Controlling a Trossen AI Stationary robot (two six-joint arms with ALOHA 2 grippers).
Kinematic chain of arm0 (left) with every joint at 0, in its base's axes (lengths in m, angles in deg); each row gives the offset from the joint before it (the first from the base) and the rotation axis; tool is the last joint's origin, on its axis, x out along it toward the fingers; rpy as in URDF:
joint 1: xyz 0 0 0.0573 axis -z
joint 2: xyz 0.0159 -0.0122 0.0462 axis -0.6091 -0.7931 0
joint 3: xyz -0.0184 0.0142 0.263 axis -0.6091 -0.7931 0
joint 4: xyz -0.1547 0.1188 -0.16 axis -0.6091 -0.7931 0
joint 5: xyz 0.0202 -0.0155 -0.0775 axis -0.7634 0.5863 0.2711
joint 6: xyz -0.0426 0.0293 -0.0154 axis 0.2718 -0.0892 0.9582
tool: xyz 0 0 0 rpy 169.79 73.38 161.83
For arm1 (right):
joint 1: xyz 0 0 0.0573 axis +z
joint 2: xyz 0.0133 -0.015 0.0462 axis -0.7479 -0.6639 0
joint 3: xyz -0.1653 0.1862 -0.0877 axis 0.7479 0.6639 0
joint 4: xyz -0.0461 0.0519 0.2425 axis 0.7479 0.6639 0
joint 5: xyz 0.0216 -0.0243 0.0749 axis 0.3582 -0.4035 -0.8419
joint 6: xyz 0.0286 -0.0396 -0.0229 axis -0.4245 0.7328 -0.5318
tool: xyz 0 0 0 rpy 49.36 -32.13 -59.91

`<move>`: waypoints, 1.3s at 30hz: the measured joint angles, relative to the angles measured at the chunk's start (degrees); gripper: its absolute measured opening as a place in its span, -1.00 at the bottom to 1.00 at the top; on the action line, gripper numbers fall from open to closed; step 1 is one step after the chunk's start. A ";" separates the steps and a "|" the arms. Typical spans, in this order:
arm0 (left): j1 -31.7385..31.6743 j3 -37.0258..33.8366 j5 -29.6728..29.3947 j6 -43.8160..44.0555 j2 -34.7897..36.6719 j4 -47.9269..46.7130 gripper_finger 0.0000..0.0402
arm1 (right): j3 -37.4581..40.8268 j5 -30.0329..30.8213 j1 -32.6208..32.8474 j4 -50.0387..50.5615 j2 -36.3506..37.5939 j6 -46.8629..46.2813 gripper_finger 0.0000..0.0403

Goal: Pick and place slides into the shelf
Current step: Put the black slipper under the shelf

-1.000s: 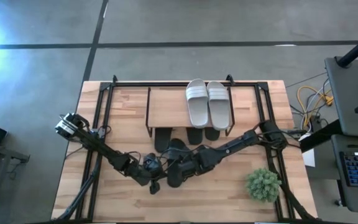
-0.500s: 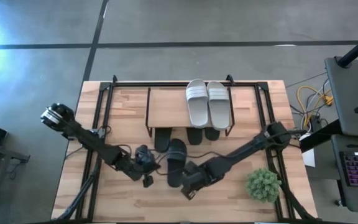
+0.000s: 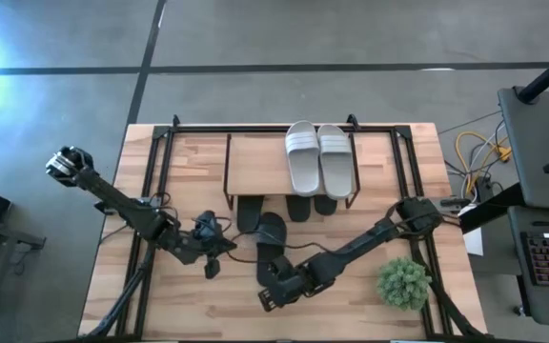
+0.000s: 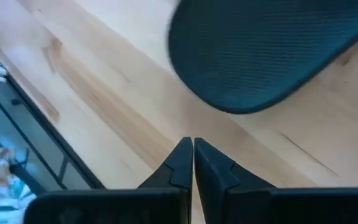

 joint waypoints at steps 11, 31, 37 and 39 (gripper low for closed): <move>0.11 -0.02 -0.02 -1.78 2.65 -3.17 -1.00 | -0.64 4.49 0.57 0.51 -0.78 -6.91 -0.96; 0.13 -0.02 -0.02 -3.35 2.47 -4.74 -1.00 | -0.51 10.31 -7.03 9.02 -1.02 -0.11 -0.96; 0.13 -0.02 -0.01 -3.31 2.47 -4.74 -1.00 | -0.81 12.50 -8.14 15.78 -0.86 0.26 -0.96; 0.13 -0.02 -0.02 -3.30 2.47 -4.72 -1.00 | -1.41 14.21 -8.24 19.22 -0.85 0.24 -0.96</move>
